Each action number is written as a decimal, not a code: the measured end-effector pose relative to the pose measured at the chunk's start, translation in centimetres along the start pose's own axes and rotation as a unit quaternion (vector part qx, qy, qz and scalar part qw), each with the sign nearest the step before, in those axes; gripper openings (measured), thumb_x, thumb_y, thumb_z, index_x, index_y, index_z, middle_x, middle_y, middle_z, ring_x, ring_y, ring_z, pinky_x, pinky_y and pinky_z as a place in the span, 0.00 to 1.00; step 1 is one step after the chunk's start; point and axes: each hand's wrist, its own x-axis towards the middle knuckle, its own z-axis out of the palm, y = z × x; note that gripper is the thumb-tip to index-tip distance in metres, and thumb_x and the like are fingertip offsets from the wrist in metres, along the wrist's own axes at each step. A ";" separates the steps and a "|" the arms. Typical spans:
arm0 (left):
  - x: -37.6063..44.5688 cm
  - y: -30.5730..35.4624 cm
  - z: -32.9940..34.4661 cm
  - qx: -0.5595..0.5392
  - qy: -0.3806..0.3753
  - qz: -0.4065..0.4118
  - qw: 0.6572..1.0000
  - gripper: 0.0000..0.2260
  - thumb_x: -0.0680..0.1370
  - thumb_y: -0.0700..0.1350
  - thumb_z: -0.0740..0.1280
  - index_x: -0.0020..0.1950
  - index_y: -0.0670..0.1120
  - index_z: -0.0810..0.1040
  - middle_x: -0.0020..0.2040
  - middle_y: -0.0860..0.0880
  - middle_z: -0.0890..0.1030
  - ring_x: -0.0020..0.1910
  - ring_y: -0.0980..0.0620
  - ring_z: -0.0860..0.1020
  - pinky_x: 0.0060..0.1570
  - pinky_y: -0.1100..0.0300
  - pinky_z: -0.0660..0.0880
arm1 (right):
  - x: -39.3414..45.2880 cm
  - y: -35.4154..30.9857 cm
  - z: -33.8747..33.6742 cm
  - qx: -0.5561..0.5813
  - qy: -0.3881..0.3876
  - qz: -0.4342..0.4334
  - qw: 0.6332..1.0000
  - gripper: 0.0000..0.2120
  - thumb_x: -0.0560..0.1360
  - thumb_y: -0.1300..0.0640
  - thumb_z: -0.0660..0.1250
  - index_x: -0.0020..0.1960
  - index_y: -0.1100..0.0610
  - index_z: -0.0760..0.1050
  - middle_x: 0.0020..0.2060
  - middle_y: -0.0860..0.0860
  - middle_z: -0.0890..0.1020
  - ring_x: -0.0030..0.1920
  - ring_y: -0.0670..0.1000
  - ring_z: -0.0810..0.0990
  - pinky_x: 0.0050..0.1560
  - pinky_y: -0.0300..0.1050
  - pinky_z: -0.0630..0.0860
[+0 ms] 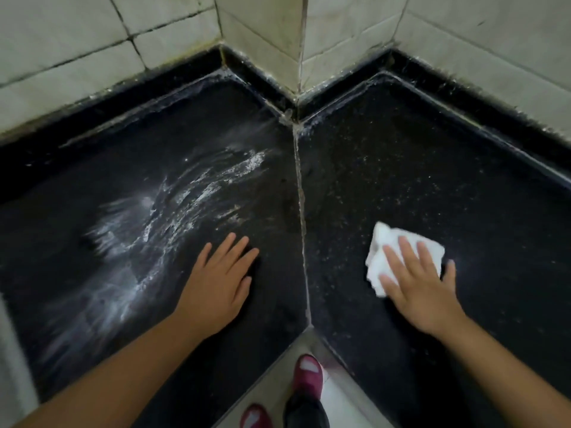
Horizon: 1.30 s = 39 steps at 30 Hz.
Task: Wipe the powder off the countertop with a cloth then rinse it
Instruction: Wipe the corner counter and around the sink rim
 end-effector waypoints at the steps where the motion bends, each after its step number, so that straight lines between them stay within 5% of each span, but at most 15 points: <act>1: -1.2 -0.3 0.6 0.000 0.006 -0.001 1.000 0.23 0.81 0.51 0.45 0.60 0.44 0.76 0.60 0.44 0.78 0.64 0.45 0.68 0.56 0.40 0.66 | 1.9 -1.0 -0.7 0.034 -0.017 0.036 0.999 0.26 0.79 0.41 0.37 0.75 0.45 0.41 0.76 0.48 0.43 0.75 0.54 0.39 0.69 0.67 0.44; 5: -3.8 -0.5 2.5 -0.011 0.039 -0.029 0.999 0.24 0.82 0.52 0.42 0.62 0.46 0.74 0.62 0.43 0.77 0.64 0.44 0.67 0.62 0.45 0.66 | 8.2 -7.5 -2.5 0.108 -0.029 0.067 0.992 0.26 0.80 0.43 0.42 0.75 0.45 0.40 0.75 0.49 0.38 0.75 0.56 0.37 0.70 0.64 0.37; 8: -3.9 -0.4 3.0 -0.022 0.048 -0.048 0.997 0.20 0.78 0.50 0.52 0.62 0.45 0.76 0.63 0.43 0.76 0.63 0.41 0.73 0.63 0.49 0.56 | 8.3 -12.7 -2.5 0.095 -0.028 0.002 0.995 0.25 0.81 0.44 0.42 0.76 0.45 0.41 0.75 0.50 0.38 0.75 0.56 0.36 0.69 0.64 0.36; 11: -4.1 -0.4 2.9 -0.025 0.049 -0.057 0.997 0.20 0.75 0.50 0.54 0.62 0.45 0.76 0.62 0.43 0.77 0.62 0.41 0.74 0.62 0.50 0.55 | 3.7 -15.6 -0.4 0.089 -0.017 -0.068 0.994 0.24 0.80 0.43 0.40 0.76 0.45 0.43 0.76 0.49 0.41 0.75 0.55 0.38 0.70 0.63 0.35; 15: -4.2 -0.3 2.6 -0.027 0.040 -0.065 0.997 0.20 0.74 0.50 0.54 0.61 0.46 0.77 0.61 0.44 0.77 0.61 0.42 0.75 0.62 0.50 0.56 | -4.7 -13.4 2.2 0.041 -0.042 -0.084 0.995 0.28 0.79 0.42 0.33 0.71 0.47 0.61 0.70 0.51 0.69 0.71 0.56 0.62 0.62 0.68 0.61; 16: -4.3 -0.3 2.7 -0.025 0.038 -0.064 0.997 0.20 0.74 0.50 0.54 0.60 0.46 0.77 0.61 0.44 0.78 0.61 0.43 0.75 0.62 0.51 0.56 | -5.8 -11.8 2.4 0.034 -0.053 -0.061 0.996 0.30 0.78 0.40 0.32 0.72 0.47 0.58 0.71 0.49 0.67 0.71 0.54 0.59 0.62 0.67 0.59; 19: -4.3 -0.3 2.8 -0.023 0.043 -0.068 0.996 0.20 0.74 0.51 0.54 0.60 0.48 0.78 0.61 0.46 0.78 0.63 0.45 0.73 0.62 0.50 0.56 | -6.1 -6.9 1.8 0.055 -0.069 0.045 0.995 0.30 0.73 0.34 0.29 0.73 0.43 0.33 0.73 0.42 0.37 0.75 0.48 0.38 0.70 0.65 0.42; 23: -4.0 -0.4 2.8 -0.015 0.051 -0.071 0.996 0.20 0.74 0.51 0.53 0.60 0.48 0.78 0.61 0.47 0.78 0.61 0.45 0.75 0.62 0.50 0.57 | -0.1 -7.0 -1.1 0.113 -0.035 0.156 0.981 0.25 0.81 0.45 0.43 0.75 0.45 0.39 0.76 0.48 0.40 0.75 0.53 0.39 0.71 0.63 0.40; 27: -4.1 -0.4 2.9 -0.024 0.052 -0.072 0.996 0.21 0.74 0.51 0.54 0.60 0.48 0.78 0.61 0.46 0.78 0.61 0.45 0.75 0.62 0.50 0.57 | 2.9 -14.4 -0.8 0.078 -0.031 0.035 0.996 0.26 0.79 0.41 0.40 0.75 0.44 0.41 0.76 0.49 0.41 0.75 0.55 0.40 0.71 0.63 0.41; 30: -4.1 -0.3 2.7 -0.029 0.040 -0.078 0.996 0.22 0.72 0.51 0.54 0.59 0.45 0.78 0.60 0.46 0.79 0.60 0.45 0.76 0.61 0.51 0.58 | -0.2 -18.1 1.0 0.042 -0.014 -0.059 0.997 0.34 0.75 0.38 0.27 0.75 0.47 0.54 0.75 0.53 0.57 0.74 0.59 0.55 0.69 0.66 0.53; 32: -4.1 -0.2 2.5 -0.026 0.029 -0.083 0.996 0.22 0.72 0.51 0.54 0.59 0.43 0.79 0.60 0.45 0.79 0.60 0.45 0.77 0.61 0.51 0.58 | -2.8 -17.6 2.0 0.055 0.003 -0.071 0.996 0.29 0.79 0.42 0.32 0.70 0.47 0.63 0.67 0.53 0.72 0.68 0.58 0.68 0.64 0.63 0.64; 34: -4.1 -0.3 2.4 -0.026 0.018 -0.087 0.996 0.23 0.73 0.52 0.54 0.59 0.43 0.78 0.60 0.45 0.78 0.60 0.45 0.76 0.62 0.52 0.58 | -4.7 -15.2 2.9 0.054 -0.010 -0.063 0.996 0.24 0.80 0.42 0.36 0.68 0.46 0.63 0.65 0.51 0.75 0.67 0.54 0.65 0.63 0.60 0.62; 36: -4.1 -0.4 2.4 -0.021 0.012 -0.091 0.996 0.23 0.73 0.52 0.54 0.59 0.43 0.78 0.61 0.45 0.78 0.60 0.46 0.76 0.62 0.52 0.58 | -5.2 -12.2 2.4 0.026 -0.020 -0.020 0.999 0.28 0.78 0.40 0.34 0.70 0.47 0.61 0.67 0.50 0.72 0.68 0.52 0.62 0.63 0.62 0.65; 39: -4.3 -0.2 2.4 -0.017 0.008 -0.091 0.996 0.22 0.73 0.52 0.53 0.59 0.44 0.79 0.60 0.46 0.78 0.60 0.46 0.77 0.63 0.50 0.60 | -2.9 -7.7 0.9 0.033 -0.044 0.029 0.998 0.32 0.74 0.36 0.33 0.76 0.44 0.44 0.76 0.46 0.47 0.76 0.51 0.45 0.71 0.62 0.49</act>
